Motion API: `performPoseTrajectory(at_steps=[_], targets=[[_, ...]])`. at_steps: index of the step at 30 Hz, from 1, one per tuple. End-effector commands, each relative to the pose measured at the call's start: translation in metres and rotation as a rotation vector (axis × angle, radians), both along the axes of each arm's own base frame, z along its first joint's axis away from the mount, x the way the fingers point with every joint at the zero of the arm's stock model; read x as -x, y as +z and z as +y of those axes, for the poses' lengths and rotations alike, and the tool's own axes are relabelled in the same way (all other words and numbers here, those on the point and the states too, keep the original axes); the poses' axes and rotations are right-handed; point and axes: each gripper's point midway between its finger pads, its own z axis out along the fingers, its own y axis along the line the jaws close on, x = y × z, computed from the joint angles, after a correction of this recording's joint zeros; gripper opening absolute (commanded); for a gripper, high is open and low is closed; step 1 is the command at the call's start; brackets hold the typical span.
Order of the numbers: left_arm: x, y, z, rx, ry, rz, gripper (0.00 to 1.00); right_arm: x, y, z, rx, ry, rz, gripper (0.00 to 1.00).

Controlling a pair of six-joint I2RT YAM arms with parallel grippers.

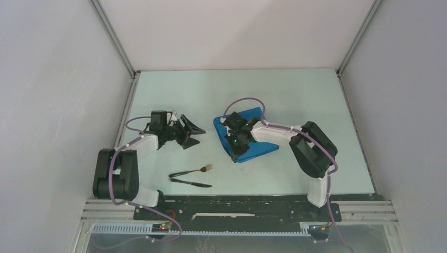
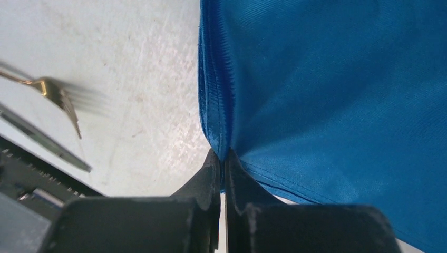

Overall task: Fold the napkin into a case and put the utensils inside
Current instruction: Pick up the lower triangle-folded napkin from the center of the board.

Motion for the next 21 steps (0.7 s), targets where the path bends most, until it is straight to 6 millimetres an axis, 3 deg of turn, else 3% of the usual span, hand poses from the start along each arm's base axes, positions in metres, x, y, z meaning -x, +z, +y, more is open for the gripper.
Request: performPoseTrajectory(at_steps=[1, 12, 21], targets=[[-0.017, 0.000, -0.021, -0.016, -0.016, -0.015, 0.71, -0.007, 0.040, 0.019, -0.286, -0.047, 0.037, 0.00], [-0.072, -0.001, -0.045, -0.041, 0.134, -0.065, 0.72, -0.023, 0.062, -0.005, -0.576, -0.196, 0.106, 0.00], [-0.097, -0.018, -0.054, -0.058, 0.140, -0.037, 0.71, -0.028, 0.066, -0.036, -0.675, -0.278, 0.104, 0.00]])
